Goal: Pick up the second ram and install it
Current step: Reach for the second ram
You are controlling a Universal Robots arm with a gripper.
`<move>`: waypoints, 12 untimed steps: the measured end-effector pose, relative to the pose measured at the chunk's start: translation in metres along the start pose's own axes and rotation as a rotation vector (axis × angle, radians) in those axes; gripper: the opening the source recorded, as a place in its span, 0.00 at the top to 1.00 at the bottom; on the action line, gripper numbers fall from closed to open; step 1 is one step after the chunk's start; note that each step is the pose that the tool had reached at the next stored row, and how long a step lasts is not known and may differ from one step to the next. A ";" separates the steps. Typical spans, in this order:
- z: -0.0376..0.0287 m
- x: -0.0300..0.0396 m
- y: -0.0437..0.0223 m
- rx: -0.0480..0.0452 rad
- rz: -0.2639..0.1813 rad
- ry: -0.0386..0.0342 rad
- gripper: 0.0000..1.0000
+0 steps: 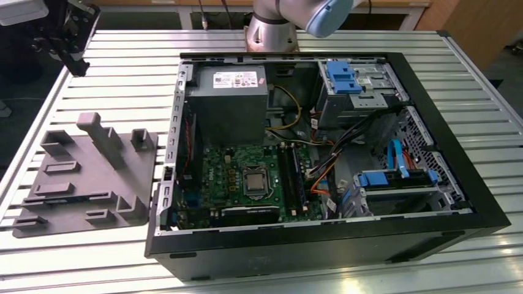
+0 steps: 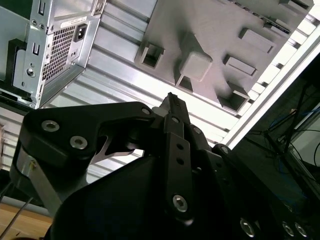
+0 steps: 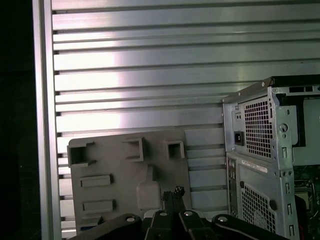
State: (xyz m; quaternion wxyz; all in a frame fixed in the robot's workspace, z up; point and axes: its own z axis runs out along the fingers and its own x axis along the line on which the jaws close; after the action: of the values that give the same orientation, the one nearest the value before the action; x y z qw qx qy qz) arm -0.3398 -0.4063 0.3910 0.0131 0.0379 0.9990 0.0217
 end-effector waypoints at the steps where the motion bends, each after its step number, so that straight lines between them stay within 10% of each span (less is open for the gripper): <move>1: 0.0000 0.0004 -0.0005 0.0000 0.000 0.0001 0.89; 12: 0.0007 0.0042 -0.0044 -0.0001 0.000 -0.0001 0.89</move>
State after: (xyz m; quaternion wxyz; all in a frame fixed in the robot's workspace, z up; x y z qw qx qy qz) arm -0.3443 -0.4103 0.3901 0.0131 0.0379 0.9990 0.0217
